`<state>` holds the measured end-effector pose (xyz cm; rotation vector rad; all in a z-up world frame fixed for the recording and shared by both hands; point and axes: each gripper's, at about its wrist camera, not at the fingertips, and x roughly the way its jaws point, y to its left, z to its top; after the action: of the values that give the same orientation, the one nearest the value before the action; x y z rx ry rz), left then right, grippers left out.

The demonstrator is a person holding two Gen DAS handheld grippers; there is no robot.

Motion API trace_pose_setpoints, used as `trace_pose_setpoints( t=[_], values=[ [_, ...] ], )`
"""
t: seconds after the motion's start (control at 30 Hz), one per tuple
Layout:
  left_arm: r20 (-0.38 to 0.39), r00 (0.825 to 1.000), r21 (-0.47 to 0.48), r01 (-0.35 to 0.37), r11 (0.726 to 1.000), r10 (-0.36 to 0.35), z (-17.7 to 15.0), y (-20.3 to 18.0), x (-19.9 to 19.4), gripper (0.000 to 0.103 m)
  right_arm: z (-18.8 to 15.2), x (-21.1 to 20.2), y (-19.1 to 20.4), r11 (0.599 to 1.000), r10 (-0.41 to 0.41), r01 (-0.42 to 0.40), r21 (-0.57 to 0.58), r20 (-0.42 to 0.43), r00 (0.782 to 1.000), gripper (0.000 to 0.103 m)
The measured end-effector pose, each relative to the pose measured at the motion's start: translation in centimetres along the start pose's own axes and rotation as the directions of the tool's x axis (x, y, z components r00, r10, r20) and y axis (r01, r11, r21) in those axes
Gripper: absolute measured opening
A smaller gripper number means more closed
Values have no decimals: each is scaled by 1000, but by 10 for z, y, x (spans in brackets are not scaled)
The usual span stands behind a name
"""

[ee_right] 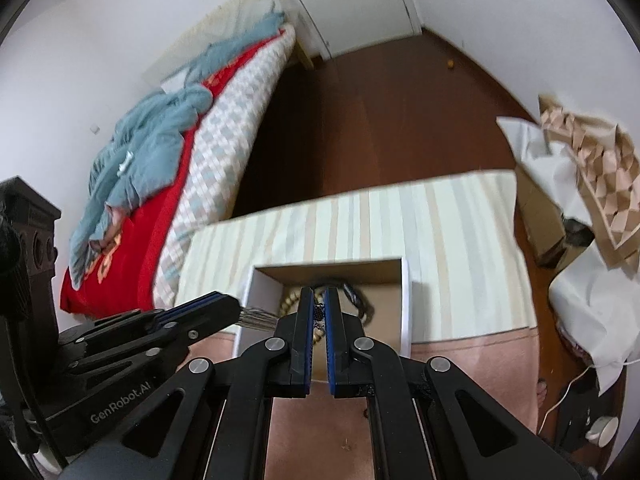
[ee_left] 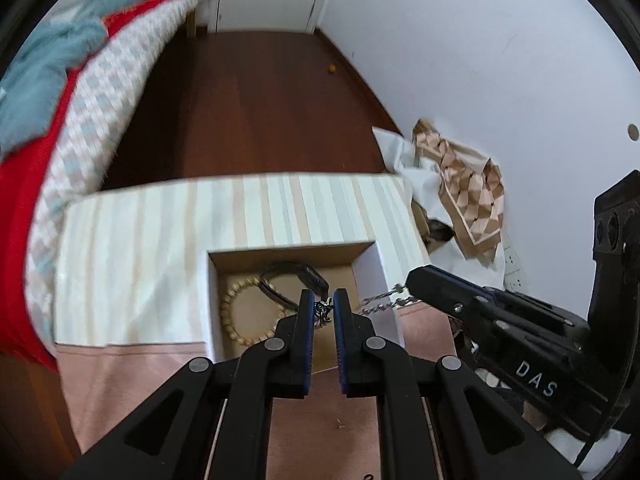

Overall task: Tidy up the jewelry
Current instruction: 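Carry both held pieces over the box and open both grippers inside it, then withdraw both grippers from the box back over the table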

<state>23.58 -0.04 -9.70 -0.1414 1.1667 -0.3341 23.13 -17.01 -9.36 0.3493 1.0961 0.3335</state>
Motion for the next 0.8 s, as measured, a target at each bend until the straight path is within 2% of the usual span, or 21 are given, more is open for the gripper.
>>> trace_pose_setpoints(
  t=[0.1,0.2,0.23,0.27,0.3,0.33,0.37,0.4,0.47,0.53,0.6,0.63,0.7,0.77,0.8],
  values=[
    [-77,997,-40,1,999,-4,-3,5,20,10,-2,16,-11,1000,-11,12,19,-52,999,6],
    [-104,995,-70,-11,997,4,-5,9,28,11,-4,28,-24,999,-3,9,52,-116,993,7],
    [-102,995,-71,-31,997,23,-6,10,28,19,-4,30,-28,998,-12,19,56,-123,992,8],
    [-98,994,-71,-55,996,48,-7,10,27,35,-5,30,-31,998,-24,32,57,-124,992,15],
    [-90,994,-69,-70,995,64,-7,11,25,45,-5,29,-33,998,-36,43,56,-124,992,28],
    [-64,994,-66,-95,993,91,-8,11,21,62,-5,29,-36,997,-36,44,57,-129,991,37],
    [-52,993,-67,-109,992,105,-8,14,19,69,-5,27,-37,997,-34,42,60,-129,991,52],
    [-31,991,-65,-130,989,128,-9,15,15,69,-6,25,-38,997,-41,49,60,-124,991,55],
    [-15,984,-64,-179,982,179,-12,18,11,70,-5,22,-37,995,-83,88,38,-109,991,55],
    [2,976,-67,-215,974,216,-14,22,7,70,-9,18,-32,985,-175,174,-19,-87,981,58],
    [32,962,-61,-270,961,272,-19,24,2,85,-13,17,-27,966,-254,250,-69,-74,964,78],
    [45,950,-57,-305,951,308,-23,25,0,98,-17,18,-24,955,-288,281,-91,-67,955,82],
    [59,932,-45,-356,933,358,-30,25,-1,100,-26,20,-20,936,-339,330,-122,-63,939,93],
    [64,913,-36,-401,915,403,-38,27,-2,100,-34,21,-18,924,-368,358,-135,-59,928,96],
    [65,910,-36,-408,912,409,-41,28,-2,100,-38,22,-17,919,-378,367,-140,-55,924,97]
  ],
)
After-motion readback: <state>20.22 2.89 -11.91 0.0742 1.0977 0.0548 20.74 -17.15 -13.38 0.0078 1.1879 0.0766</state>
